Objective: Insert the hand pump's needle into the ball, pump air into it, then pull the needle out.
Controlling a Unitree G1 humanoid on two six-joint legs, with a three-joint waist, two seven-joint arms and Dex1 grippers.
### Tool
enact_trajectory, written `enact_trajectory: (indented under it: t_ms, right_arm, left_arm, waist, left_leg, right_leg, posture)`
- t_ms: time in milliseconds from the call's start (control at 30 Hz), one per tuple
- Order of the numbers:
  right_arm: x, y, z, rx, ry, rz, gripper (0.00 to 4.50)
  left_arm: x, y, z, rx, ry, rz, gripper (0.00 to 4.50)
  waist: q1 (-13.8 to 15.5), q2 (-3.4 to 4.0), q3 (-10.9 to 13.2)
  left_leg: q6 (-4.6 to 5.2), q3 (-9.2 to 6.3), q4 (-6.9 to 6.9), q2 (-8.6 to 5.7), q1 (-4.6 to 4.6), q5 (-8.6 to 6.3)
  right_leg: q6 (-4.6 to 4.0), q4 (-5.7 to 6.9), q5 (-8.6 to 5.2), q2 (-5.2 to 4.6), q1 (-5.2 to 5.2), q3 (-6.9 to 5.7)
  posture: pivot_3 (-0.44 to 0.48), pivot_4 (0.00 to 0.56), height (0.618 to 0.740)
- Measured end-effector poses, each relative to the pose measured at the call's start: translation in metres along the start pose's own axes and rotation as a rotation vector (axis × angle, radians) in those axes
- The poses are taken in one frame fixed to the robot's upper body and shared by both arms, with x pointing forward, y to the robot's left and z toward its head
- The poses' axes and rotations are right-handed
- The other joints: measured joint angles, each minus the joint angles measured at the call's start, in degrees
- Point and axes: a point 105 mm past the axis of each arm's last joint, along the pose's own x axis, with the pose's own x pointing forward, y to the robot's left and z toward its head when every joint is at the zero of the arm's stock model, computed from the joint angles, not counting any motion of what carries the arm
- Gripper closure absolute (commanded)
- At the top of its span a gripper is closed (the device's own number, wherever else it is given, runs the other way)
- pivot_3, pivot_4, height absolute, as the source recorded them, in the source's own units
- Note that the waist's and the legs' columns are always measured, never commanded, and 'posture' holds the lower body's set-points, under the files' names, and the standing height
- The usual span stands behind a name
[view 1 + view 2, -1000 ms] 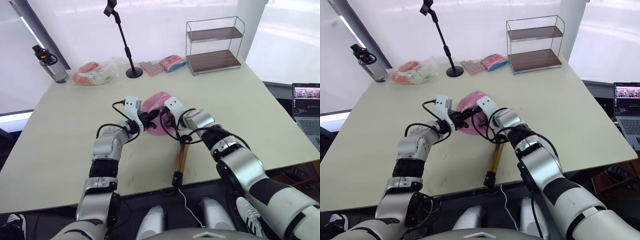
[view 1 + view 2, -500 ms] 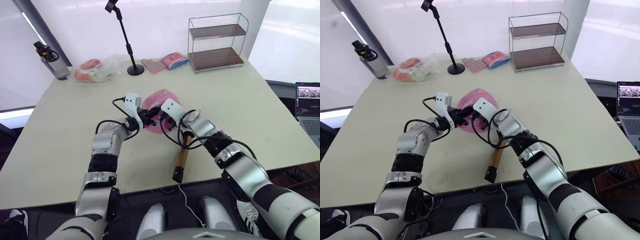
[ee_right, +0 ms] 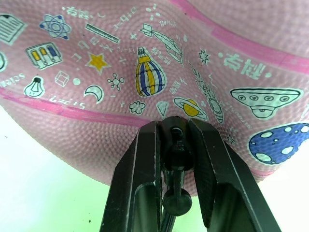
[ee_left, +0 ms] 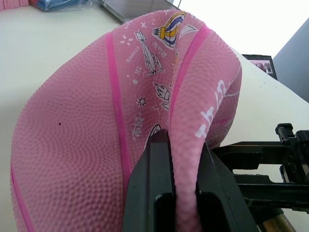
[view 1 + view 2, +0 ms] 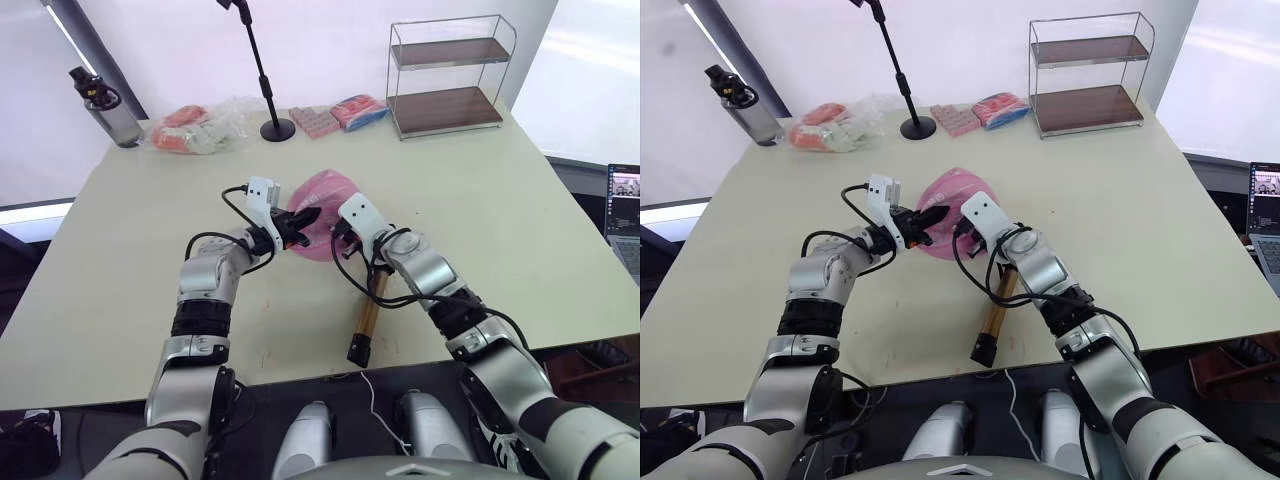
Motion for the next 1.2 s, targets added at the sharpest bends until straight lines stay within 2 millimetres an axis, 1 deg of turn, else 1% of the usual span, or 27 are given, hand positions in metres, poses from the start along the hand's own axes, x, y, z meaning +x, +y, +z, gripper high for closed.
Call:
enact_trajectory:
  t_ms: [333,367,400,433,467,533,567,633,667,767,800,867,967,1033,1100,1167,1200]
  right_arm:
    - [-0.011,-0.003,0.003,0.016,0.010,0.000,4.16]
    - [-0.012,-0.004,0.003,0.011,0.011,0.005,3.36]
    - [-0.013,-0.004,0.003,0.008,0.011,0.006,3.03]
    - [-0.014,-0.006,0.004,0.001,0.009,0.004,2.88]
    - [-0.018,-0.010,0.006,-0.013,0.002,-0.003,2.34]
    - [-0.019,-0.009,0.007,-0.021,-0.002,0.004,1.65]
    - [-0.021,-0.007,0.010,-0.029,-0.019,0.013,1.15]
    - [-0.026,-0.009,0.014,-0.044,-0.046,0.018,0.34]
    - [-0.028,-0.010,0.015,-0.051,-0.057,0.018,0.05]
    - [-0.036,-0.014,0.016,-0.060,-0.081,0.015,0.05]
    - [-0.043,-0.019,0.016,-0.057,-0.103,0.004,0.05]
    - [-0.048,-0.022,0.018,-0.054,-0.120,0.001,0.05]
    - [-0.065,-0.030,0.024,-0.014,-0.195,-0.013,0.05]
    - [-0.076,-0.034,0.025,0.010,-0.235,-0.020,0.05]
    - [-0.090,-0.036,0.019,0.063,-0.274,-0.009,0.05]
    - [-0.095,-0.036,0.014,0.085,-0.280,-0.002,0.05]
    - [-0.105,-0.035,0.005,0.094,-0.285,0.002,0.05]
  left_arm:
    - [0.001,-0.002,0.001,0.004,0.000,-0.015,4.50]
    - [0.001,-0.002,0.001,0.002,-0.001,-0.017,4.50]
    - [0.001,-0.003,0.001,0.001,-0.002,-0.018,4.50]
    - [0.001,-0.003,0.001,0.001,-0.002,-0.019,4.50]
    - [0.001,-0.002,0.001,0.002,-0.001,-0.020,4.50]
    - [0.000,-0.002,0.002,0.004,-0.001,-0.017,4.50]
    - [-0.001,-0.001,0.003,0.006,-0.003,-0.014,4.50]
    - [-0.002,0.000,0.003,0.007,-0.005,-0.010,4.50]
    - [-0.002,0.001,0.003,0.006,-0.005,-0.009,4.50]
    - [-0.001,0.000,0.003,0.005,-0.006,-0.014,4.50]
    - [-0.001,-0.001,0.004,0.006,-0.006,-0.019,4.50]
    - [-0.001,-0.001,0.005,0.007,-0.007,-0.020,4.50]
    - [-0.001,-0.001,0.004,0.006,-0.006,-0.023,4.50]
    - [-0.001,0.000,0.004,0.006,-0.004,-0.024,4.50]
    - [-0.001,0.000,0.004,0.005,-0.002,-0.025,4.50]
    - [-0.001,0.000,0.004,0.005,-0.001,-0.026,4.50]
    - [0.000,-0.001,0.005,0.006,0.000,-0.031,4.50]
  waist:
    - [1.0,-0.21,0.2]
    - [1.0,-0.22,0.2]
    - [1.0,-0.23,0.2]
    - [1.0,-0.24,0.2]
    - [1.1,-0.26,0.2]
    - [1.1,-0.26,0.2]
    - [1.2,-0.27,0.2]
    - [1.3,-0.29,0.2]
    - [1.4,-0.33,0.3]
    - [1.3,-0.39,0.3]
    - [1.4,-0.45,0.3]
    - [1.3,-0.51,0.4]
    - [1.4,-0.54,0.4]
    - [1.4,-0.55,0.4]
    - [1.4,-0.58,0.4]
    - [1.4,-0.59,0.4]
    - [1.6,-0.62,0.4]
  left_leg:
    - [-0.01,0.01,-0.04,-0.02,-0.08,-0.01]
    - [-0.01,0.01,-0.06,-0.03,-0.09,-0.01]
    - [-0.01,0.01,-0.08,-0.04,-0.09,-0.01]
    - [-0.01,0.00,-0.10,-0.07,-0.09,-0.01]
    - [-0.02,-0.02,-0.17,-0.19,-0.09,-0.01]
    - [-0.01,-0.02,-0.21,-0.28,-0.08,-0.01]
    - [-0.01,-0.03,-0.24,-0.37,-0.10,-0.01]
    - [-0.01,-0.05,-0.24,-0.53,-0.15,-0.01]
    - [-0.01,-0.04,-0.24,-0.61,-0.17,-0.01]
    - [-0.01,-0.02,-0.24,-0.94,-0.24,-0.01]
    - [0.00,-0.04,-0.24,-1.02,-0.30,-0.01]
    - [0.00,-0.02,-0.24,-1.02,-0.31,-0.01]
    - [0.00,-0.06,-0.25,-1.02,-0.32,-0.01]
    - [0.00,-0.05,-0.26,-1.02,-0.32,-0.01]
    - [0.00,-0.03,-0.26,-1.01,-0.29,-0.02]
    - [0.01,-0.03,-0.26,-1.01,-0.30,-0.02]
    - [0.01,-0.04,-0.26,-1.01,-0.31,-0.02]
  right_leg:
    - [-0.06,-0.02,-0.03,-0.02,-0.06,0.00]
    - [-0.06,-0.03,-0.03,-0.03,-0.06,-0.01]
    - [-0.06,-0.03,-0.03,-0.04,-0.06,0.00]
    - [-0.05,-0.04,-0.03,-0.06,-0.06,0.00]
    - [-0.04,-0.04,-0.02,-0.16,-0.07,0.00]
    - [0.01,-0.04,0.01,-0.25,-0.06,0.01]
    - [0.09,-0.04,0.05,-0.34,-0.06,0.02]
    - [0.13,-0.09,0.08,-0.47,-0.05,0.03]
    - [0.14,-0.11,0.08,-0.54,-0.05,0.04]
    - [0.16,-0.13,0.09,-0.88,-0.05,0.08]
    - [0.18,-0.19,0.09,-0.95,-0.05,0.08]
    - [0.19,-0.22,0.10,-0.96,-0.05,0.08]
    - [0.19,-0.22,0.09,-0.96,-0.05,0.05]
    - [0.20,-0.23,0.09,-0.97,-0.05,0.05]
    - [0.20,-0.23,0.09,-0.97,-0.03,0.05]
    - [0.20,-0.23,0.09,-0.98,-0.03,0.05]
    - [0.20,-0.24,0.09,-0.98,-0.03,0.03]
  posture:
    - [0.000,0.150,0.731]
    - [0.000,0.150,0.731]
    - [0.000,0.150,0.731]
    - [0.000,0.150,0.731]
    - [0.000,0.150,0.731]
    - [0.000,0.150,0.731]
    - [0.000,0.150,0.731]
    - [0.000,0.150,0.731]
    - [0.000,0.150,0.731]
    - [0.000,0.150,0.731]
    - [0.000,0.150,0.731]
    - [0.000,0.150,0.731]
    - [0.000,0.150,0.731]
    - [0.000,0.150,0.731]
    - [0.000,0.150,0.731]
    - [0.000,0.150,0.731]
    - [0.000,0.150,0.731]
